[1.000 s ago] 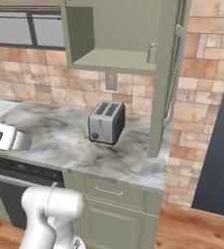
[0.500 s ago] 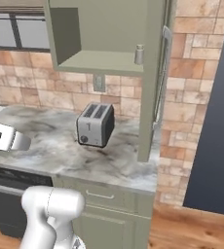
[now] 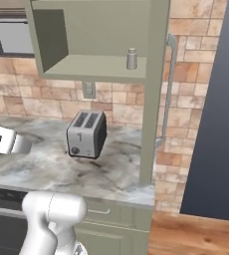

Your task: Collect the turmeric, ketchup, and shaker from the cabinet and place them next to the stove.

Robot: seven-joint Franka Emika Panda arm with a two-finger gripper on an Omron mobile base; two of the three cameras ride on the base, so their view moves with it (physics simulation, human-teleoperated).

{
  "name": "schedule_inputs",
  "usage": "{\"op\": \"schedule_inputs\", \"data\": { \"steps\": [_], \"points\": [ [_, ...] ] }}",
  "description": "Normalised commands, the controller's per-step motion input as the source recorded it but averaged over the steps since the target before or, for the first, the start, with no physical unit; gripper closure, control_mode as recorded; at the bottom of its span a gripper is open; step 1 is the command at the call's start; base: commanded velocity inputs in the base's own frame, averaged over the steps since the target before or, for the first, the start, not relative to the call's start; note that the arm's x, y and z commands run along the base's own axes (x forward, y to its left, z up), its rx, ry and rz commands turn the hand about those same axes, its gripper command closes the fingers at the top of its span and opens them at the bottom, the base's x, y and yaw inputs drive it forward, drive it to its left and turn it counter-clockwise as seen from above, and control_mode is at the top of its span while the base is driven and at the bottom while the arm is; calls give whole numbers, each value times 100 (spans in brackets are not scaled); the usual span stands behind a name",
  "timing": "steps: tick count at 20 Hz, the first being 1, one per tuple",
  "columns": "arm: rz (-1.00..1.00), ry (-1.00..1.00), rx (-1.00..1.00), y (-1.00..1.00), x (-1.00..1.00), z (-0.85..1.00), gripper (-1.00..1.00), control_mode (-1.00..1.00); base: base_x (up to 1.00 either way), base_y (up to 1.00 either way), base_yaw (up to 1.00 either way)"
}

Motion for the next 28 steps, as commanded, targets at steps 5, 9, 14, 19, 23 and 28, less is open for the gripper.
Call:
{"op": "schedule_inputs", "data": {
  "steps": [5, 9, 14, 19, 23, 28],
  "points": [
    [0, 0, 0, 0, 0, 0, -100, 100, 48, 10, -13],
    [0, 0, 0, 0, 0, 0, -100, 100, 46, 3, -7],
    [0, 0, 0, 0, 0, 0, -100, 100, 45, 10, -7],
    [-3, -13, 1, -8, 10, 46, -100, -100, 8, 1, -1],
    [-5, -29, 0, -41, 0, 93, -100, -100, 0, 0, 0],
    [-8, -21, 0, -30, 0, 72, -100, -100, 0, 0, 0]
  ]
}}
